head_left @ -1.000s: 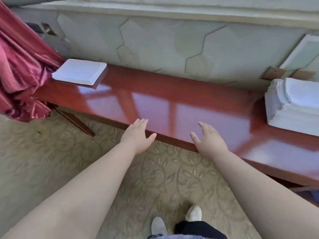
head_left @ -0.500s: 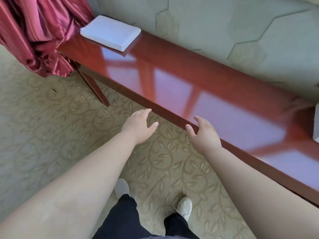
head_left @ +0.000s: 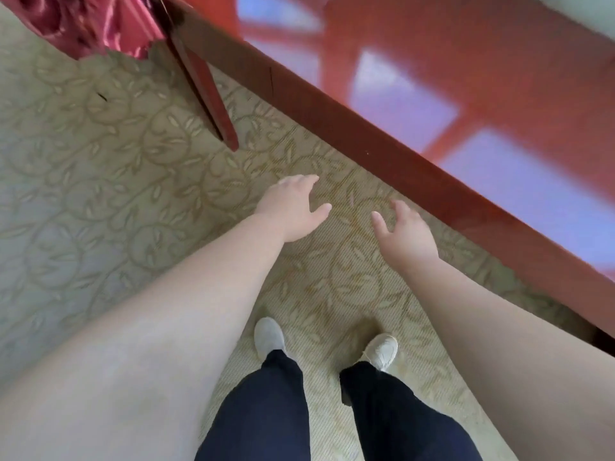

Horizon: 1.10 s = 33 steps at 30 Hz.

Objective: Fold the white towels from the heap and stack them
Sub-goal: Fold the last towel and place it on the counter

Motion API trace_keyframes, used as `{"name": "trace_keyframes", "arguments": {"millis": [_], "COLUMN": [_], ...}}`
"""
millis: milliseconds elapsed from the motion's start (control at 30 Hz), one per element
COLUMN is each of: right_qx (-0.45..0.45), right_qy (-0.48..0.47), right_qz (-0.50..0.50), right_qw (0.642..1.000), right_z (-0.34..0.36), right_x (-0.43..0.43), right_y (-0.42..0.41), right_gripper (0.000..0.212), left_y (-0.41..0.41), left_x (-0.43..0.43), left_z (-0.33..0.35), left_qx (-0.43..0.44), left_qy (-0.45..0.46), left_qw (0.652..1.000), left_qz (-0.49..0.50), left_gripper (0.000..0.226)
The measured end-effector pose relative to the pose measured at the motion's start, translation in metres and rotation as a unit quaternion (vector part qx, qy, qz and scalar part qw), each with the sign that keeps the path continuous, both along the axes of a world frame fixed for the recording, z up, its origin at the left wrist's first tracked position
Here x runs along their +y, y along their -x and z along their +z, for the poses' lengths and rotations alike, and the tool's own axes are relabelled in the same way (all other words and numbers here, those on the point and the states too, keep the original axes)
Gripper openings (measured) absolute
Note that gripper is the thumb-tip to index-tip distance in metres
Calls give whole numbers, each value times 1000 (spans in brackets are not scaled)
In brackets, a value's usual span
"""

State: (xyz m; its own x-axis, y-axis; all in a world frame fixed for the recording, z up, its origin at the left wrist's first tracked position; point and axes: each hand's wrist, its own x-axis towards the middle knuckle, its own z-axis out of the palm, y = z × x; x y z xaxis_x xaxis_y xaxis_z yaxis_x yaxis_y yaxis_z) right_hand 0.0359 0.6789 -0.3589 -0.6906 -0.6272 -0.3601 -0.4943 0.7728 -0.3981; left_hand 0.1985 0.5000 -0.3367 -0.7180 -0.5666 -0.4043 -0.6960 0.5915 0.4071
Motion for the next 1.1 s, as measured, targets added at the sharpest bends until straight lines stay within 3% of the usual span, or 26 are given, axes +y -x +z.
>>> {"name": "trace_keyframes", "arguments": {"millis": [367,567,733,867,967,1100], "right_qx": [41,111,110,96,131,167], "right_qy": [-9,-56,-77,-94,-107,-135], "right_qz": [4,4,-20,-84,-93,-84], "right_qw": [999,992,991,987,981,973], "right_z": [-271,-332,-378,-454,-503,-550], "right_x": [-47,-53,-53,-48,-39,-28], "right_y": [85,136,184,232,278,328], "right_gripper": [67,65,56,80,65,63], "left_y": [57,95,108,123,152,199], "left_x": [-44,-49,-38,-30,-7,31], "left_z": [-288,-357,-409,-459,-500,-540], "left_qx": [37,112,89,83,101,141], "left_qy": [-20,-53,-57,-64,-87,-115], "left_qw": [999,991,992,987,980,969], "left_qz": [32,53,73,120,146,168], "left_gripper": [84,81,82,83,82,80]}}
